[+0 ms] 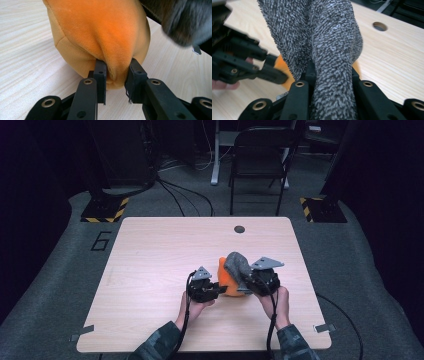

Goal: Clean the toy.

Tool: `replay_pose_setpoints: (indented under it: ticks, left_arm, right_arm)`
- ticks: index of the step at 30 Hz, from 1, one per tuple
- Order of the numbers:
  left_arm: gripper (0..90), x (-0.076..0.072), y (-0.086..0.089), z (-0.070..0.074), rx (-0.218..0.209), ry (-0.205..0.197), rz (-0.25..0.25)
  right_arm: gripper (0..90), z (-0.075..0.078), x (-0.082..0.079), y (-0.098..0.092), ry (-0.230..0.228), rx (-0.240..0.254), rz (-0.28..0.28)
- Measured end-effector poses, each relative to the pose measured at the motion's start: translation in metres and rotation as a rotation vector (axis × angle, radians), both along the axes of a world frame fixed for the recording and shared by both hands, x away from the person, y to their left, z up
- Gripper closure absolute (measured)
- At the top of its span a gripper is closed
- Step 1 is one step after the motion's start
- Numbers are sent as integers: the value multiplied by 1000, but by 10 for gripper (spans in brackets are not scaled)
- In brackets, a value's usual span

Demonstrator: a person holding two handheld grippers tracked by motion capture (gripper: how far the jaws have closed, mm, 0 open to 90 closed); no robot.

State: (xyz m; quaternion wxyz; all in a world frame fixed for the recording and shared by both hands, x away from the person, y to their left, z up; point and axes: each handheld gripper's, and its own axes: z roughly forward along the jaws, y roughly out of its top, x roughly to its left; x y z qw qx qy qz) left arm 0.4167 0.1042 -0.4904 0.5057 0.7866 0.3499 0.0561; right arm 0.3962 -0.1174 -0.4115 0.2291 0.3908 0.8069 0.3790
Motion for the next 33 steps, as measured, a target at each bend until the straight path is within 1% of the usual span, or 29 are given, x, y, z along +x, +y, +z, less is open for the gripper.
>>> replay_pose_setpoints:
  ticks: [1, 2, 3, 6, 7, 8, 9, 11, 12, 13, 15, 17, 19, 20, 21, 23, 24, 27, 28, 29, 32, 33]
  left_arm:
    - [727, 0, 0, 0, 1, -2, 0]
    - [727, 0, 0, 0, 6, -3, -1]
    - [727, -1, -1, 0, 1, 9, 6]
    - [725, -1, -2, -1, -3, 9, 5]
    - [725, -1, -2, 0, 2, 2, -1]
    - [725, -1, -2, 0, 2, 1, -1]
    - [725, -1, -2, 0, 2, 2, -1]
    - [725, -1, -2, 0, -3, 8, 3]
    - [725, -1, -2, 0, -3, 7, 3]
    - [725, -1, -2, 0, -4, 8, 3]
    - [724, -1, -2, 0, -3, 9, 2]
    - [725, -1, -2, 0, -2, 8, 1]
    - [725, -1, -2, 0, -2, 11, 1]
    - [725, -1, -2, 0, -4, 9, 2]
    - [725, -1, -2, 0, -4, 9, 2]
    - [725, -1, -2, 0, -2, 8, 0]
    - [725, -1, -2, 0, -3, 9, 2]
    - [725, -1, -2, -1, -3, 10, 2]
    - [725, -1, -2, 0, -2, 10, 2]
    - [725, -1, -2, 0, -2, 10, 2]
    - [725, -1, -2, -1, -1, 7, 0]
    - [725, -1, -2, -1, -1, 7, 0]
  right_arm:
    - [724, -4, 1, 4, 0, -29, 4]
    - [724, -8, 2, 6, 8, -41, -2]
    - [724, -12, 3, 7, 16, -43, -6]
    - [722, -16, 5, 3, 22, -38, -6]
    - [721, -15, 6, 0, 35, -34, -10]
    - [720, -15, 6, -1, 32, -40, -10]
    - [719, -16, 7, -2, 31, -38, -18]
    - [718, -17, 8, -4, 34, -37, -14]
    - [718, -17, 8, -4, 46, -29, -33]
    - [718, -17, 10, -7, 38, -34, -21]
    - [718, -18, 10, -8, 40, -31, -29]
    - [717, -19, 12, -12, 53, -26, -41]
    - [717, -20, 13, -15, 57, -29, -51]
    - [718, -20, 14, -16, 61, -22, -54]
    - [718, -21, 14, -17, 63, -23, -64]
    - [718, -22, 16, -21, 63, -36, -58]
    - [718, -23, 16, -21, 68, -33, -81]
    - [719, -27, 19, -27, 85, -33, -96]
    - [719, -29, 21, -29, 91, -34, -109]
    - [719, -29, 21, -29, 91, -34, -109]
    - [719, -38, 26, -37, 122, -32, -143]
    - [719, -38, 26, -37, 122, -32, -143]
